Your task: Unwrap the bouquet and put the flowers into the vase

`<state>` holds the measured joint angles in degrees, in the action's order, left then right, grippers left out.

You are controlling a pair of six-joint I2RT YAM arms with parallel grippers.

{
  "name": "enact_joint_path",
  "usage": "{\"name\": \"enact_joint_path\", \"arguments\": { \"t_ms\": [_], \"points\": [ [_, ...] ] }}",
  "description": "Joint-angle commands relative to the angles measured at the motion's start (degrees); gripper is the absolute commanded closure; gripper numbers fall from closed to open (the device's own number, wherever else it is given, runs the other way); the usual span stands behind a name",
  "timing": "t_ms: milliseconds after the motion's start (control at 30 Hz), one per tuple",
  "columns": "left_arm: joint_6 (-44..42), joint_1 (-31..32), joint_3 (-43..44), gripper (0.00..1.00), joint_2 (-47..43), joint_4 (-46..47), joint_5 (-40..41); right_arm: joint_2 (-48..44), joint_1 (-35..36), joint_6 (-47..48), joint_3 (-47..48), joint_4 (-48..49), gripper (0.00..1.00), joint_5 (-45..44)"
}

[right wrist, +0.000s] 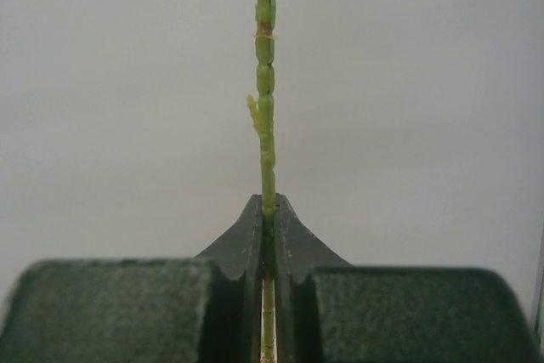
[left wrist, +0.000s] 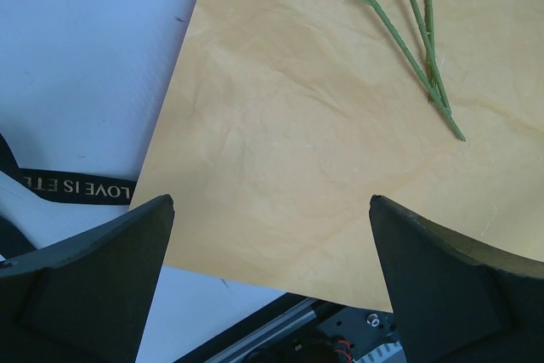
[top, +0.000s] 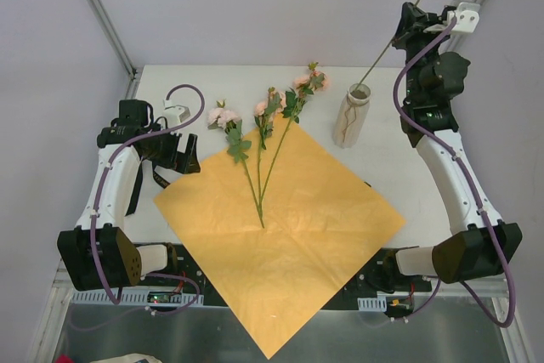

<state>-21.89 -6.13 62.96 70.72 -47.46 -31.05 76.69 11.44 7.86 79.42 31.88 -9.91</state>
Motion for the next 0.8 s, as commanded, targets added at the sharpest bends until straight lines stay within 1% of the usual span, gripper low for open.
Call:
{"name": "enact_joint_path", "arguments": {
  "t_ms": [0,367,600,667,700,767],
  "points": [
    [-0.96,-0.64,-0.29,0.01,-0.05,-1.4,-0.94,-0.4,-0.02,-0.22,2.15,4.24,0.99,1.47],
    [-0.87,-0.64,-0.03,0.01,-0.32,-1.4,-0.42,1.89,-0.02,3.74,-2.86,4.77,0.99,2.18],
    [-0.87,-0.55,0.15,0.01,-1.28,-1.58,-0.33,2.77,1.82,4.27,-3.83,-2.86,0.99,2.97],
    [-0.79,-0.55,0.23,0.01,-1.46,-1.76,-0.33,2.24,2.88,4.71,-4.88,-3.75,0.93,1.75],
    [-0.79,-0.64,0.23,0.01,-1.55,-1.76,-0.42,2.15,3.06,4.71,-5.15,-5.06,0.8,1.56],
    [-0.79,-0.64,0.41,0.01,-1.64,-1.67,-0.42,1.63,3.58,4.54,-5.93,-6.21,0.69,0.86]
  ]
}}
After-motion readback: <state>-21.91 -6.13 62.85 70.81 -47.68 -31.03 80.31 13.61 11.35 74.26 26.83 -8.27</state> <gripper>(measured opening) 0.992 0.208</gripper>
